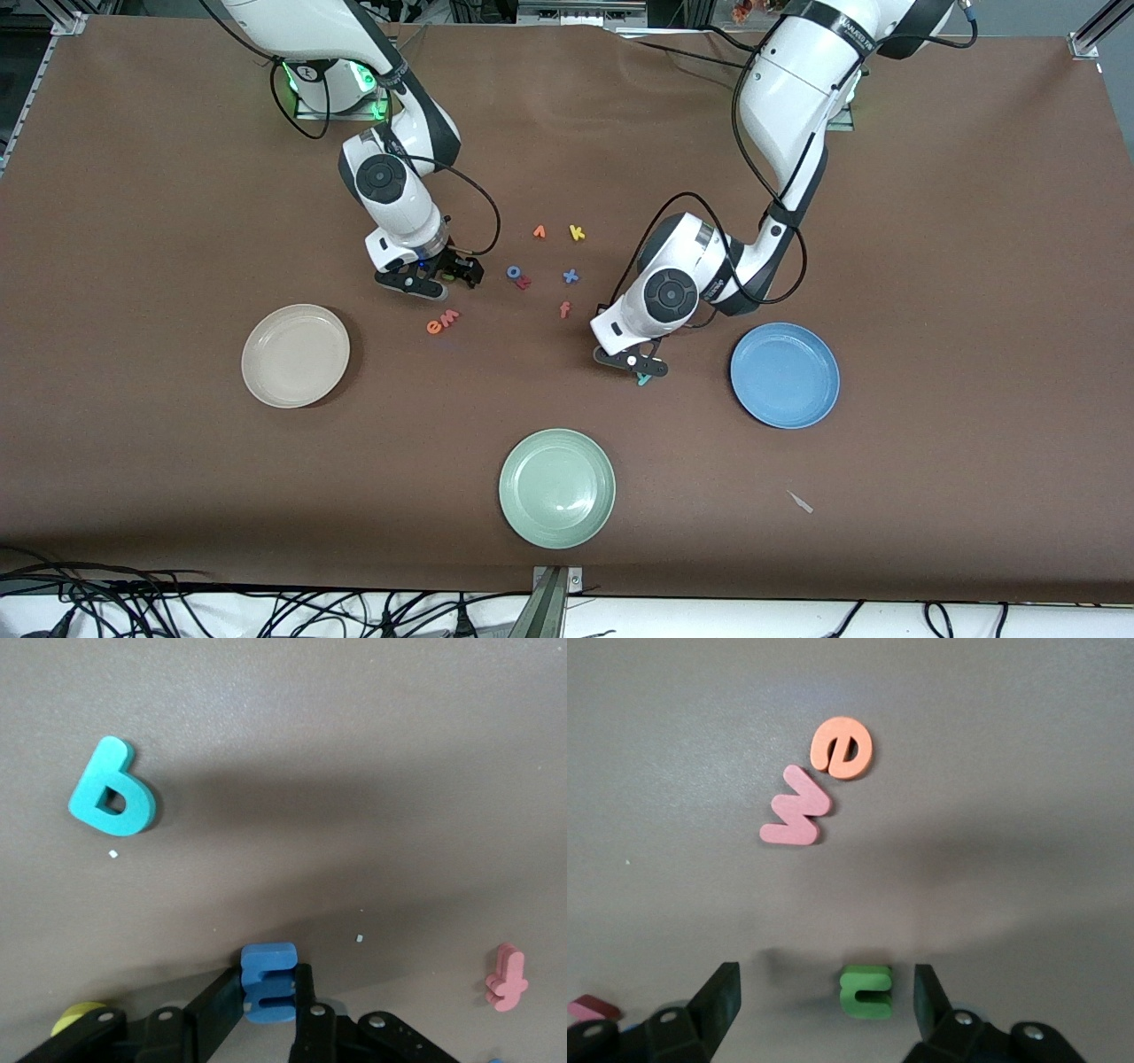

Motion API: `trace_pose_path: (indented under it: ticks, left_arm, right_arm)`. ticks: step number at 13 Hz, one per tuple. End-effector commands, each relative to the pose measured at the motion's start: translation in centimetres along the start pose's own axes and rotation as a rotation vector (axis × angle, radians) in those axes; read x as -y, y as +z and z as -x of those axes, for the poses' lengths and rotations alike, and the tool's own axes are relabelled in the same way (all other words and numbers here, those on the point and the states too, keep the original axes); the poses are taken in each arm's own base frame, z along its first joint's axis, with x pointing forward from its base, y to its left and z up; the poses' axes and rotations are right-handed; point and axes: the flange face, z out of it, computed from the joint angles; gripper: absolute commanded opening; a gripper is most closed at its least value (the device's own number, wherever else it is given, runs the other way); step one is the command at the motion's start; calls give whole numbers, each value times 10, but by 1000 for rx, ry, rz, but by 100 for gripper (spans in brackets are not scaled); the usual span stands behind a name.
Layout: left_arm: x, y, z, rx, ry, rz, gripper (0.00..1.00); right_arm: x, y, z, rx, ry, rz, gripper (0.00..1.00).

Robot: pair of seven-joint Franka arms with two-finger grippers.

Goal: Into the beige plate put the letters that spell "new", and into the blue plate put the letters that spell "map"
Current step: 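Carry the blue E to the blue plate while the right gripper grasps green n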

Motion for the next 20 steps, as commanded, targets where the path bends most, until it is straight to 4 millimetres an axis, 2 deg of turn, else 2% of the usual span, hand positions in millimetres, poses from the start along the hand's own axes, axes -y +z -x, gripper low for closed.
trace_pose_path:
  ticks: [1, 4, 7, 9, 14, 15, 16, 18, 20]
  left_arm:
    - [15, -9, -5, 0, -18, -26, 0]
    - [36, -56, -8, 31, -41, -29, 0]
    - [78, -86, -16, 82, -21, -26, 0]
    - [109, -105, -17, 82, 41, -110, 0]
    - [201, -101, -20, 134, 149, -131, 0]
    - [213, -96, -18, 149, 177, -123, 0]
    - [222, -90, -16, 164, 177, -118, 0]
    - [225, -73, -10, 189, 173, -113, 0]
    - [238, -58, -10, 200, 155, -103, 0]
  right_arm:
    - [-3, -4, 7, -18, 1, -15, 88]
    - [-8, -1, 11, -27, -5, -21, 88]
    - [-8, 1, 12, -33, -12, -26, 88]
    - [-8, 4, 13, -35, -36, -16, 88]
    - [-7, 16, 17, -41, -38, -27, 88]
    - [-8, 19, 17, -41, -36, -28, 88]
    - [-8, 21, 18, -40, -36, -27, 88]
    - [-8, 21, 17, -45, -38, -33, 85]
    - [-8, 20, 16, -46, -38, -32, 72]
